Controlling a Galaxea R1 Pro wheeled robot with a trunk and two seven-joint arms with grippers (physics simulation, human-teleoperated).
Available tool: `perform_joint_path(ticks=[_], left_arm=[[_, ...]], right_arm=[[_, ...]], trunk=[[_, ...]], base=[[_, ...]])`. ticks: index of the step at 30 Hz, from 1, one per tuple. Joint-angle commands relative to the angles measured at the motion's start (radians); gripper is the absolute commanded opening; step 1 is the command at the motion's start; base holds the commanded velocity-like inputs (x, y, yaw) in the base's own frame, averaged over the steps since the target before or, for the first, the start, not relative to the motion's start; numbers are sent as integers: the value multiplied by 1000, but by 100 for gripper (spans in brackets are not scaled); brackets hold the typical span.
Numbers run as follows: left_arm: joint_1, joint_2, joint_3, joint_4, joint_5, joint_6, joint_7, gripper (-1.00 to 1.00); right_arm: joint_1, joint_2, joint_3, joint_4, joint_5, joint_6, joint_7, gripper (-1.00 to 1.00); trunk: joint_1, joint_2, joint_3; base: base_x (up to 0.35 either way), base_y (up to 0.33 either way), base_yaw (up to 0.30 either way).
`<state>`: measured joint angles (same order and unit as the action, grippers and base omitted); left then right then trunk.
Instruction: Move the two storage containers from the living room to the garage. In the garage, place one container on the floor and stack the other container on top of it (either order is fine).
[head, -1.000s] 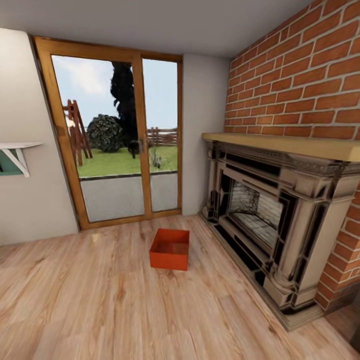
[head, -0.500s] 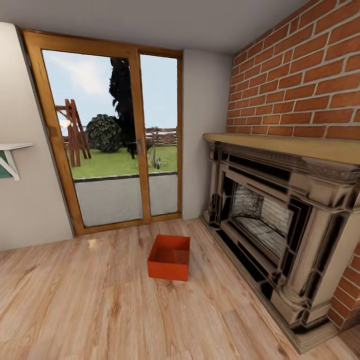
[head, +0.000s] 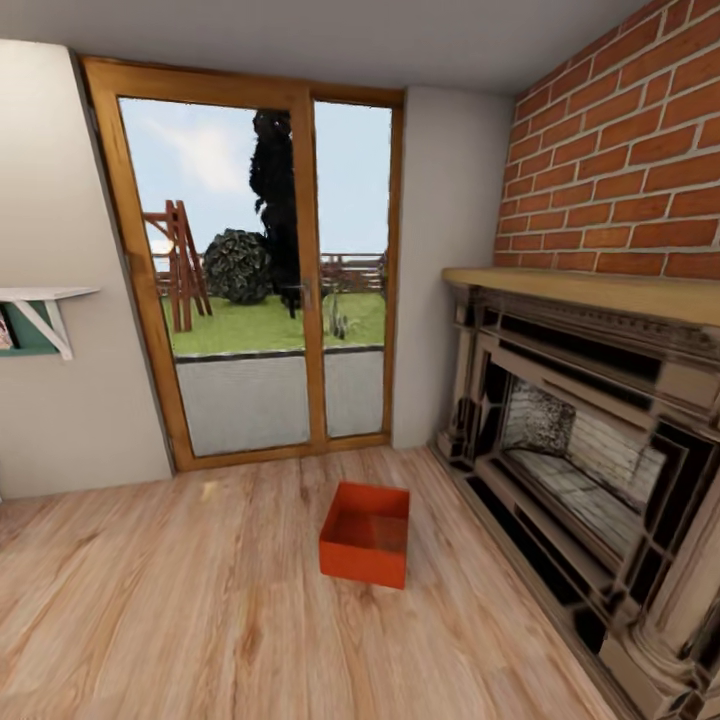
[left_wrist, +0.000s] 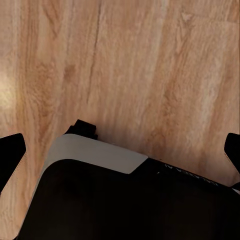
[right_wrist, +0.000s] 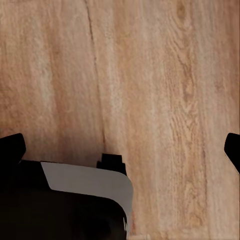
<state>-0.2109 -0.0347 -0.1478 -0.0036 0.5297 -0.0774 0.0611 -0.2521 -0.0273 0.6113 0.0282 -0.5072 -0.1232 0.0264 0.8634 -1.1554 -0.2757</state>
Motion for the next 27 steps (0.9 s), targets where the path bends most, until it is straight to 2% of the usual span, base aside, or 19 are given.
perform_joint_path(ticks=[1, 10, 27], left_arm=[[-1, 0, -9, 0, 7, -3, 3, 100], [-1, 0, -9, 0, 7, -3, 3, 100], [-1, 1, -8, 0, 7, -4, 3, 100]], right_arm=[[-1, 0, 8, 3, -10, -6, 3, 100], [-1, 0, 8, 3, -10, -6, 3, 100], [-1, -5, 8, 3, -10, -4, 3, 100]], trunk=[[1, -1, -1], [1, -1, -1], [1, -1, -1]], base=[[325, 93, 266], [325, 93, 211], [292, 65, 11]])
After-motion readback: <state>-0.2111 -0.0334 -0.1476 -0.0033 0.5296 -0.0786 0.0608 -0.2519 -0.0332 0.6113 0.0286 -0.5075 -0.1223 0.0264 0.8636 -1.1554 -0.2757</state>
